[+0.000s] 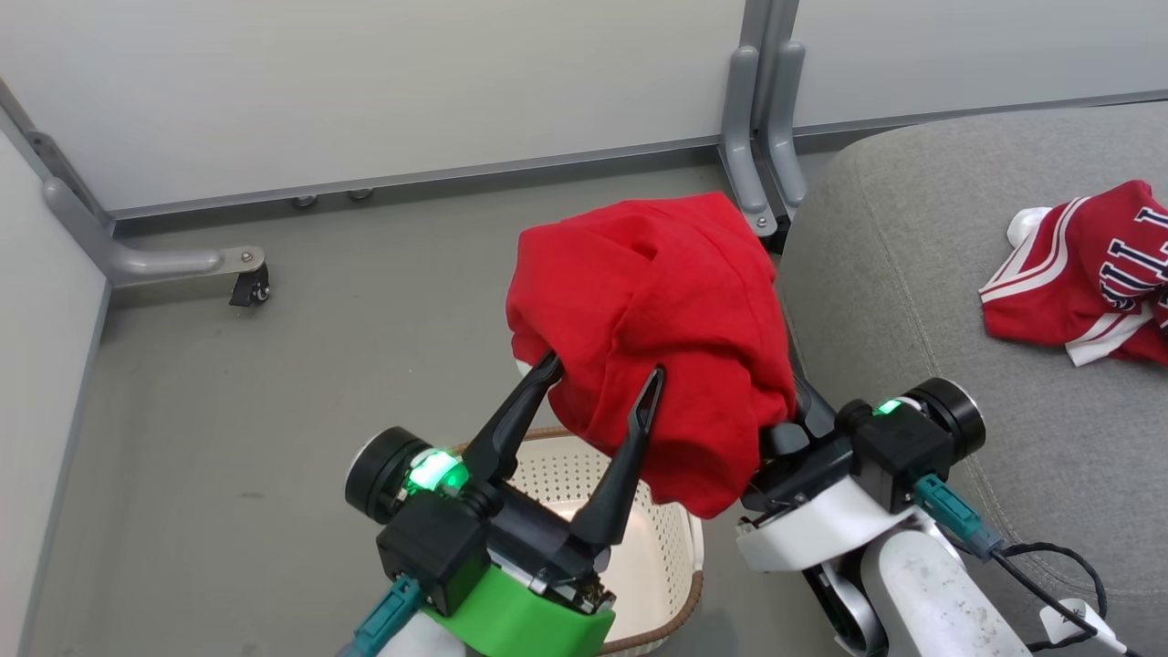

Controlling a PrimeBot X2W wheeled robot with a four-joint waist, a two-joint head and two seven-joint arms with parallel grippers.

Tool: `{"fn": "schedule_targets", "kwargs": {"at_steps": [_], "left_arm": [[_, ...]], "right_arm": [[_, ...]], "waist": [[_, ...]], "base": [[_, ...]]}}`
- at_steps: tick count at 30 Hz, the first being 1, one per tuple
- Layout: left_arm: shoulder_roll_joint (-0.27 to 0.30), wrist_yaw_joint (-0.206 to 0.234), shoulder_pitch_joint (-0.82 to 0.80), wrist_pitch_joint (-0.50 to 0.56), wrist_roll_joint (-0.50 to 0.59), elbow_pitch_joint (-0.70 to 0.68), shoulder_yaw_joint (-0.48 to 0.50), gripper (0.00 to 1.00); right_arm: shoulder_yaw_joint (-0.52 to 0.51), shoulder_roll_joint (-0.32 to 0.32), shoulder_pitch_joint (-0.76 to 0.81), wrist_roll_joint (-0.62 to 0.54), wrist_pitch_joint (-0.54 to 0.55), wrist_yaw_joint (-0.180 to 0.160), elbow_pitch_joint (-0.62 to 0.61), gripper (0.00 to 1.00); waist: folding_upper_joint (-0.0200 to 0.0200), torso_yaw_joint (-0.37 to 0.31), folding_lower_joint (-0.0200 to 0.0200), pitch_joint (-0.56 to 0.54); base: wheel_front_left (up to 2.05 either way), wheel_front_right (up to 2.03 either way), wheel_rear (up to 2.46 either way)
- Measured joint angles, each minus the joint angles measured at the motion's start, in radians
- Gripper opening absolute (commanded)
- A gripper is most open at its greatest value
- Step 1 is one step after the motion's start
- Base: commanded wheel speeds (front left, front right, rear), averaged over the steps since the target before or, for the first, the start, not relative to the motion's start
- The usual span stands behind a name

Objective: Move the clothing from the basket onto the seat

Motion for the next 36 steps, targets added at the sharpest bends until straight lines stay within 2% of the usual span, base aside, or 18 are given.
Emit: {"fn": "schedule_targets", "kwargs": {"at_steps": [10,36], "left_arm": [[0.025,0.000,0.031,0.000,0.044,0.014,0.013,1.00],[0.072,0.000,0.117,0.000,0.043,0.128,0.030,1.00]], "right_arm": [[-0.058,0.000,0.006,0.008,0.000,0.000,-0.013,0.00],[-0.170,-0.020,0.050,0.017,0.000,0.000,-0.031,0.00]], "waist": [[0.0000,-0.022,0.0000,-0.003],[0.0000,-0.029,0.0000,-0.010]], "base": [[0.00,0.00,0.00],[0.00,0.00,0.00]]}}
